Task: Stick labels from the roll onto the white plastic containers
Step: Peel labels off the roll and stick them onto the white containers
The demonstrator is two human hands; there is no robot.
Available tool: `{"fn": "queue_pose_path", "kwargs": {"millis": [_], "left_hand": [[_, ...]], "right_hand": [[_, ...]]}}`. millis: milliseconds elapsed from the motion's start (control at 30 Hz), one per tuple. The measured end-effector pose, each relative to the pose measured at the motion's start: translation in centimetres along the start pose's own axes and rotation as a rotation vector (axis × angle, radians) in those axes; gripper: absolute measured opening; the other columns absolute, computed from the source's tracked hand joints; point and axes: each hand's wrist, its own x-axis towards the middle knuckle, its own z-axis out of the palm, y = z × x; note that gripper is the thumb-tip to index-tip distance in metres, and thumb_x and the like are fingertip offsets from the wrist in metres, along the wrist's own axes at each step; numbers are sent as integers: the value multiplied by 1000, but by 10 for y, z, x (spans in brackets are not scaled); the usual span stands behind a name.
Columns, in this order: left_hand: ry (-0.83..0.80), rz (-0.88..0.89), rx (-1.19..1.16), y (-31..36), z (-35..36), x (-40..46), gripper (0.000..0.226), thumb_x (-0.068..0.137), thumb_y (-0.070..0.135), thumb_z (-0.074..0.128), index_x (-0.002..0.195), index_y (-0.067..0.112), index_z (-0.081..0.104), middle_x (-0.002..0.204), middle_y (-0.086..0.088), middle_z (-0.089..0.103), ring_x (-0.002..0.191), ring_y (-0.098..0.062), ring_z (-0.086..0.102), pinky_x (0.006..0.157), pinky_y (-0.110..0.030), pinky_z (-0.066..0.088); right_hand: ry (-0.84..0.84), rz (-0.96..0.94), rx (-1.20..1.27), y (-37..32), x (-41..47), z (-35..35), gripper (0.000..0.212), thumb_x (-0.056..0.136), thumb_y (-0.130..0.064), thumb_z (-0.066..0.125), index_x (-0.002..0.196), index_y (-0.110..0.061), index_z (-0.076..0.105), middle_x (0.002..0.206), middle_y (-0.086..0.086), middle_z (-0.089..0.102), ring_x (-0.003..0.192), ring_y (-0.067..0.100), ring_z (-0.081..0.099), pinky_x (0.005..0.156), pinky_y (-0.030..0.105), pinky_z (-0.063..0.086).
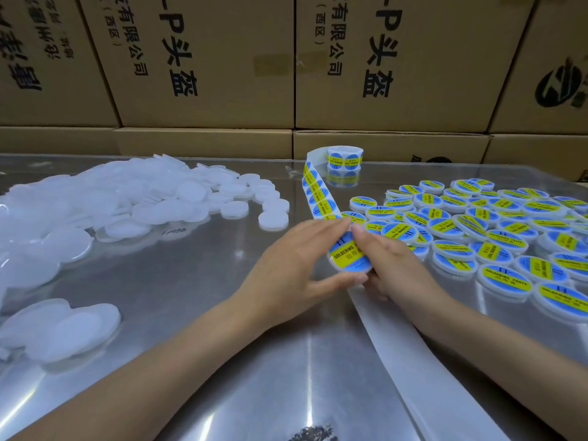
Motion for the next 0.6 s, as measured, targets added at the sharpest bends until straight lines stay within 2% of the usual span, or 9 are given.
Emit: {"fn": "queue_pose_path", "kwargs": {"millis": [100, 200, 367, 500, 600], "left_hand": [[-81, 67, 69, 3, -1, 1, 60, 91, 37, 53, 142, 9, 39, 149, -1, 37, 139, -11, 30, 115, -25, 22], [-106, 46, 41, 6, -1, 1, 54, 92, 37, 46, 141, 13, 40, 148, 4, 36, 140, -8, 27, 115, -21, 18], [-30, 28, -43, 15, 6, 1, 40, 94, 26, 46, 130, 11, 56, 139, 2, 50, 133, -12, 42, 110, -25, 33], [29, 49, -22, 15, 8, 1, 35, 92, 23, 53, 123, 10, 62, 131, 0, 57, 126, -14, 50, 105, -28, 40], [98, 53, 2, 17, 8, 2, 30, 88, 24, 59, 114, 11, 69, 122, 1, 64, 117, -14, 58, 100, -23, 44]], "right_hand": [[11, 123, 98, 1, 0, 2, 54, 99, -46, 32, 54, -17, 44, 34, -2, 27, 31, 10, 23, 38, 18, 18], [3, 207, 270, 1, 0, 4, 62, 99, -44, 32, 42, -20, 40, 31, -2, 23, 29, 9, 20, 39, 17, 17], [26, 263, 418, 0, 2, 3, 69, 100, -44, 31, 36, -21, 45, 29, -4, 22, 28, 7, 21, 36, 15, 19], [50, 297, 454, -3, 2, 5, 49, 99, -43, 36, 59, -17, 48, 33, -3, 27, 29, 7, 23, 33, 18, 21], [49, 303, 428, -2, 2, 6, 56, 98, -43, 39, 49, -22, 55, 34, -3, 31, 30, 6, 26, 33, 18, 24]]}}
